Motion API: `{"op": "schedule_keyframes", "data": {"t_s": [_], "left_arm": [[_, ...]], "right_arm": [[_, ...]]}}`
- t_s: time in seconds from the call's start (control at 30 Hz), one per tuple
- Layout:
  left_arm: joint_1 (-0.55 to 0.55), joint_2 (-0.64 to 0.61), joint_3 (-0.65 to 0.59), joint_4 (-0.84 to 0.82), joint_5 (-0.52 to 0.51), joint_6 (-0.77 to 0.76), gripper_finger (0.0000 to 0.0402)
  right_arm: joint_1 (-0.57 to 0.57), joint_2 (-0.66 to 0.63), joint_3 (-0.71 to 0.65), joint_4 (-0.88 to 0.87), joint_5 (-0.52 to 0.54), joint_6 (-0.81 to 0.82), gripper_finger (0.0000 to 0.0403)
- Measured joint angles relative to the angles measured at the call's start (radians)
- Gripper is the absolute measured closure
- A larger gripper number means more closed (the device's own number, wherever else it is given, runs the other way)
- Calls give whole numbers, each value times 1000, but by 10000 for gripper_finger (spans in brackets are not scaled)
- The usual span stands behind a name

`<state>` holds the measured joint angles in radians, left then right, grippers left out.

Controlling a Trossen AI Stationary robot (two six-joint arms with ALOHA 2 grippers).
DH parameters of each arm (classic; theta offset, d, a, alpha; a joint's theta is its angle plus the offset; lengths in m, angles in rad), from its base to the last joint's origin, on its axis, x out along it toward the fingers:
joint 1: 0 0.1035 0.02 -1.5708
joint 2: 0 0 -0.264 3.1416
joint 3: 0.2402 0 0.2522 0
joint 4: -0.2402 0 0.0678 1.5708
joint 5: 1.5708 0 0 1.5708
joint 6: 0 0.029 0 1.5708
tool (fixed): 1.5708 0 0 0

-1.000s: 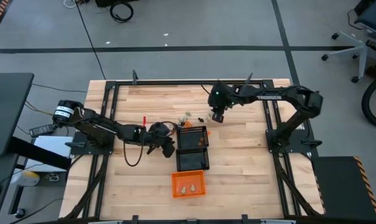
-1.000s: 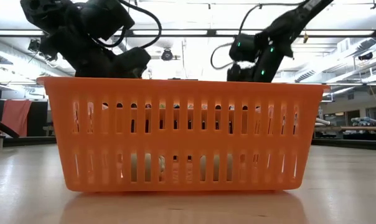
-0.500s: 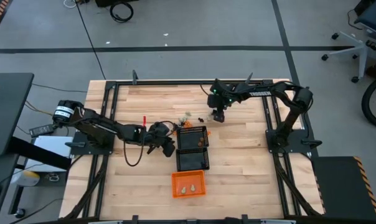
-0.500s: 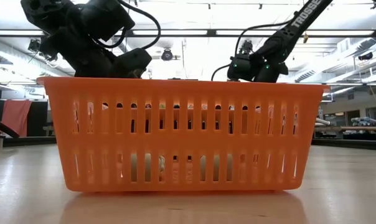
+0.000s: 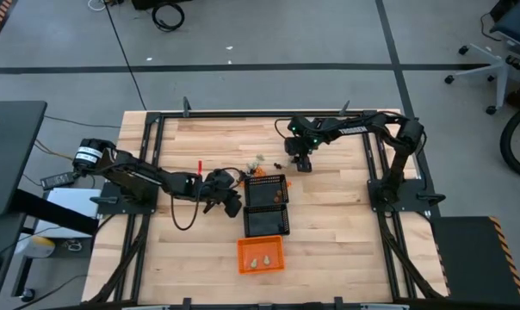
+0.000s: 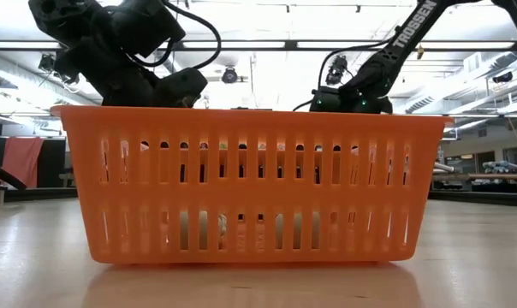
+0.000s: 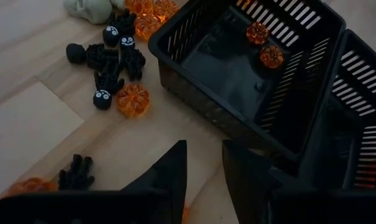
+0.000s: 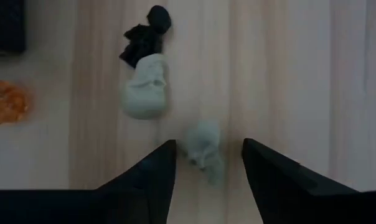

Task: Sort Halloween decoration
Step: Put the white skull toy into the orange bin

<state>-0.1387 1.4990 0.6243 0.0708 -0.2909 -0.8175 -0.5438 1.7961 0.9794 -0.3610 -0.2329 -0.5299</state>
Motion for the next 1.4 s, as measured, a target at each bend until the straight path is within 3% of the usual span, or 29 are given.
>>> {"op": "schedule_keyframes", "data": {"t_s": [0.53, 0.97, 1.4], "left_arm": [[-1, 0, 0, 8, 0, 14, 292], [4, 0, 0, -27, 0, 47, 292], [5, 0, 0, -26, 0, -57, 292]], "right_arm": [[11, 13, 1, 11, -12, -1, 317], [54, -106, -4, -38, 37, 56, 321], [190, -323, -3, -160, -140, 246, 321]]}}
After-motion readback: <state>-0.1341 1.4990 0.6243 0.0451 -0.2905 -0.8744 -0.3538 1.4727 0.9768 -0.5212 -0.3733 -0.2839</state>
